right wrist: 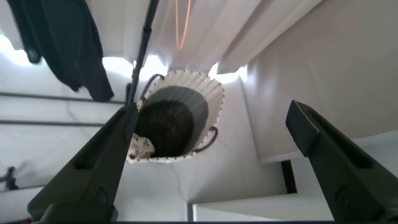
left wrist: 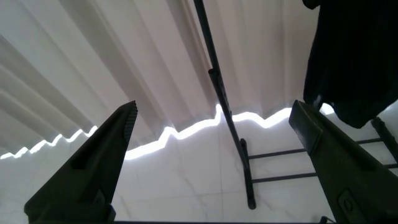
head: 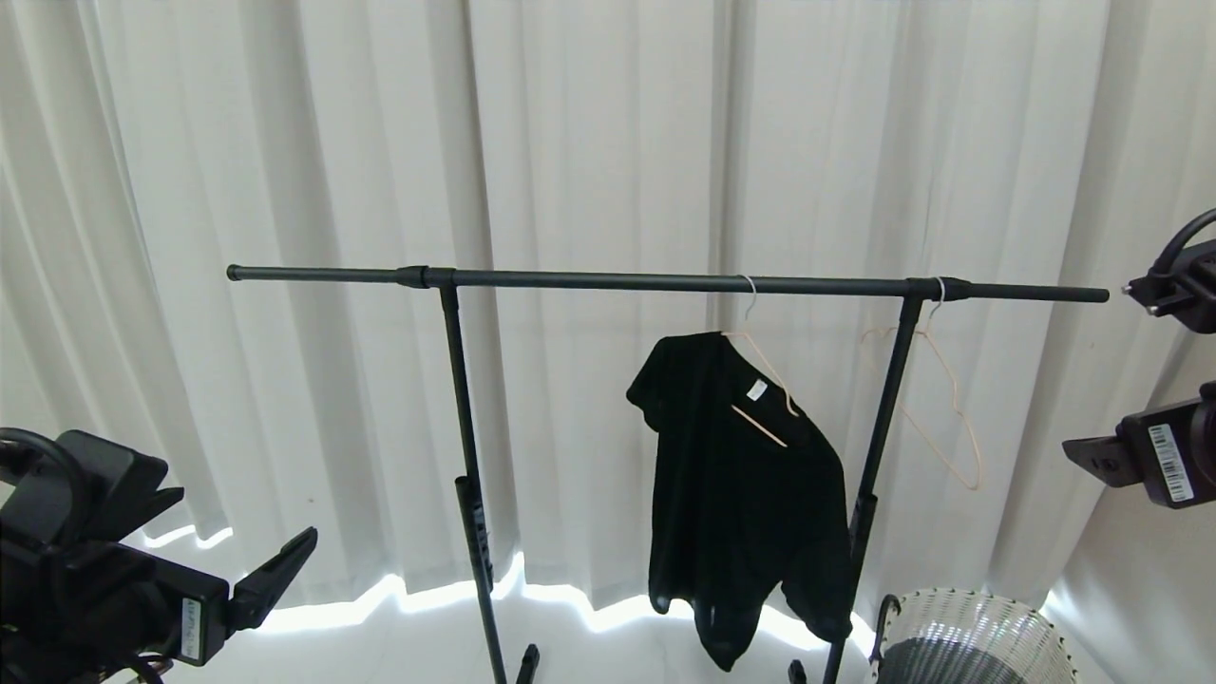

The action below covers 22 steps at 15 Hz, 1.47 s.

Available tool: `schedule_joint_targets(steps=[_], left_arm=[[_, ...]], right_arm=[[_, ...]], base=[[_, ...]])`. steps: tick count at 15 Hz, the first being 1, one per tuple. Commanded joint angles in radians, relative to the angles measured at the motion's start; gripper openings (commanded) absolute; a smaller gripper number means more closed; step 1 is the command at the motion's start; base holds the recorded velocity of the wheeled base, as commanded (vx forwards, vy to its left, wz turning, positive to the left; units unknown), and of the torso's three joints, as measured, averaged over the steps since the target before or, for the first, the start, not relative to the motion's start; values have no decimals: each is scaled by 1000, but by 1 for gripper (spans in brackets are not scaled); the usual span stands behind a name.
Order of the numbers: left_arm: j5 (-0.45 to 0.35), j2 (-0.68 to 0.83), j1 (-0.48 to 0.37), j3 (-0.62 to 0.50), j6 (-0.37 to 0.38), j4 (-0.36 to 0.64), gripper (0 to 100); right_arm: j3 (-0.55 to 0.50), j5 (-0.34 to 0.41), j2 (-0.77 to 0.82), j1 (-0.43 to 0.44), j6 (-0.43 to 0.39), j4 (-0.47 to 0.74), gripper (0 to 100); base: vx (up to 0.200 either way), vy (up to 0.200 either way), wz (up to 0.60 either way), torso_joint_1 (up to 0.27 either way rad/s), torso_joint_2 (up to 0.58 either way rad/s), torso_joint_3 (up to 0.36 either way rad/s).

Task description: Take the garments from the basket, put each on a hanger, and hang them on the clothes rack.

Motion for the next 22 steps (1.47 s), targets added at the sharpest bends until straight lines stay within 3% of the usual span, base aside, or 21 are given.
schedule_joint_targets(steps=[1,9,16,22], left_arm=[[0,-6,0,0,2,0,100],[0,-27,0,15,5,0,100],[-1,-52,-3,18,8,1,100],[-3,-52,-3,1,9,0,100]], right_arm=[[1,0,1,1,-2,-2,100],[11,-23,-2,4,-5,-4,100],[217,-43,-171,6,-72,-28,100],[257,-43,-171,1,-80,-50,100]], base=[[0,0,0,0,0,0],[0,0,0,-200,450,243],[0,0,0,-212,507,283],[0,0,0,-181,481,289]])
